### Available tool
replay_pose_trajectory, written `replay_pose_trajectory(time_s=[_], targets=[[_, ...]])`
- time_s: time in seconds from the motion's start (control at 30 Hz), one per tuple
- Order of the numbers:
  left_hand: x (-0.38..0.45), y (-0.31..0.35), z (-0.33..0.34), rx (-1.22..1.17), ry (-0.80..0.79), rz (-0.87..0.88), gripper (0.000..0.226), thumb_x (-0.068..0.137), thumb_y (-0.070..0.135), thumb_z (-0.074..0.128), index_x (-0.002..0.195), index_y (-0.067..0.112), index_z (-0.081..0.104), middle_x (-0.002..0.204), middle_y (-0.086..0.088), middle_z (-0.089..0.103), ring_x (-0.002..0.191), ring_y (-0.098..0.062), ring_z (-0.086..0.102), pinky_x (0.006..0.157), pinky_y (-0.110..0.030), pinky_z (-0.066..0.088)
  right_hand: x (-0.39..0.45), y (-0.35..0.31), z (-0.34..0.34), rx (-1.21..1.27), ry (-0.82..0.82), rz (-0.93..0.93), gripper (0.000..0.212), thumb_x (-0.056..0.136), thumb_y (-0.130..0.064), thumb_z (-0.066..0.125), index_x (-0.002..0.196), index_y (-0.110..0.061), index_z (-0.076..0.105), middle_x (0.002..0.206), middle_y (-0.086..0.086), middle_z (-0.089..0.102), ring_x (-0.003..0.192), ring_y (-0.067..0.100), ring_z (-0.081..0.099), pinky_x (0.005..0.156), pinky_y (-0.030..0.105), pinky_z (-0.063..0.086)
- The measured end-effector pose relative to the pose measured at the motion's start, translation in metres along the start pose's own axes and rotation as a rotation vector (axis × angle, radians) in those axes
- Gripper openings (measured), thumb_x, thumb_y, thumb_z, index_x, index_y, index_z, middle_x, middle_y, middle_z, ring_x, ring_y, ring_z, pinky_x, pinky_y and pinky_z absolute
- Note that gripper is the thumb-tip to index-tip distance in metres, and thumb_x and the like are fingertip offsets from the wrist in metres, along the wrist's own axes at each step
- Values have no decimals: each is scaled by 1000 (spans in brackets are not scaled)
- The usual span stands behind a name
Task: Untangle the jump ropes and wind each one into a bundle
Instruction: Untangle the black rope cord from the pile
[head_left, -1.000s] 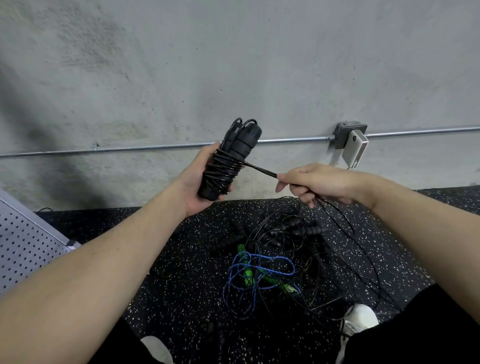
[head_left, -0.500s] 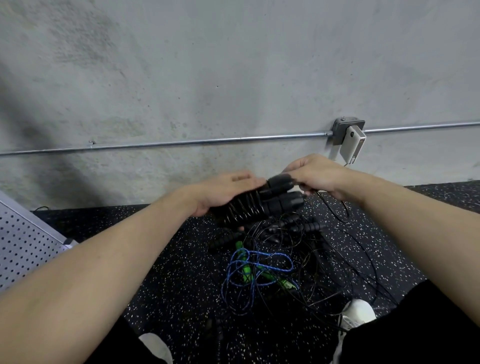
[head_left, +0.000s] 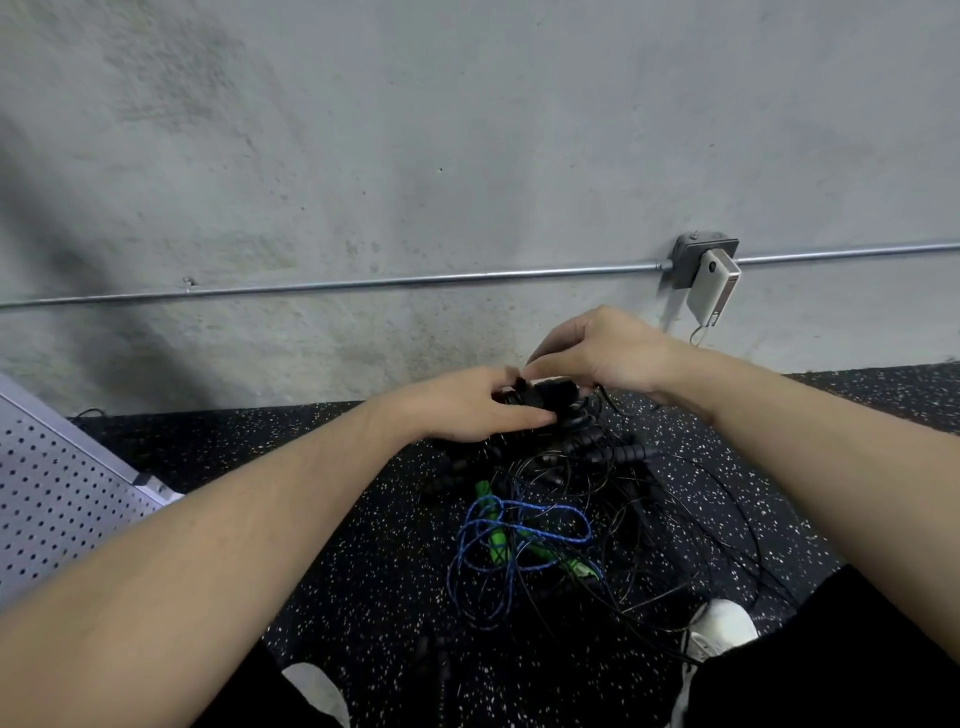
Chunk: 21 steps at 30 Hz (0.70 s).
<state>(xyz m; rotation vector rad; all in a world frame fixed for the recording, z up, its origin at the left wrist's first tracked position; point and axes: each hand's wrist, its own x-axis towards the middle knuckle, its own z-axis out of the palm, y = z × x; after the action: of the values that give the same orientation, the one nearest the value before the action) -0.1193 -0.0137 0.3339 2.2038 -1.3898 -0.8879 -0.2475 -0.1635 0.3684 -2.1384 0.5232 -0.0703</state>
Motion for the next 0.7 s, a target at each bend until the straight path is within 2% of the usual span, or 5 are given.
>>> replay_pose_trajectory(time_s=[0.2, 0.37, 0.47, 0.6, 0.7], targets=[[1, -1, 9, 61, 125, -90, 39, 95, 59, 59, 108, 22, 60, 92, 2, 69, 88, -18, 67, 72, -31, 51, -1, 2, 7, -112, -157, -37, 18, 100, -19, 60, 112, -26, 71, 59, -6, 63, 46, 7, 56, 52, 15, 48], [4, -2, 9, -164, 254, -155, 32, 92, 59, 63, 101, 28, 59, 93, 4, 70, 84, -12, 67, 74, -30, 54, 1, 5, 8, -198, -39, -23, 17, 102, -31, 56, 112, -19, 63, 59, 0, 62, 44, 12, 61, 46, 17, 46], [6, -3, 7, -288, 315, -157, 41, 91, 60, 63, 113, 26, 62, 96, 6, 71, 85, -10, 69, 73, -29, 55, -1, 1, 4, -253, -9, 30, 29, 99, -48, 54, 95, -22, 65, 54, 1, 50, 46, 16, 65, 44, 21, 42], [2, 0, 4, -432, 330, -124, 33, 100, 48, 59, 130, 33, 59, 95, 14, 68, 78, -1, 67, 56, -11, 46, -3, 2, 3, -122, -71, 43, 42, 102, -50, 46, 88, -18, 68, 46, 0, 48, 48, 20, 63, 61, 37, 56], [1, 2, 3, -469, 335, -91, 32, 99, 48, 60, 129, 37, 61, 102, 14, 69, 86, -4, 66, 59, -12, 45, -6, -2, 2, 23, -129, -5, 29, 104, -39, 50, 105, -19, 70, 58, 3, 66, 47, 9, 58, 49, 21, 45]])
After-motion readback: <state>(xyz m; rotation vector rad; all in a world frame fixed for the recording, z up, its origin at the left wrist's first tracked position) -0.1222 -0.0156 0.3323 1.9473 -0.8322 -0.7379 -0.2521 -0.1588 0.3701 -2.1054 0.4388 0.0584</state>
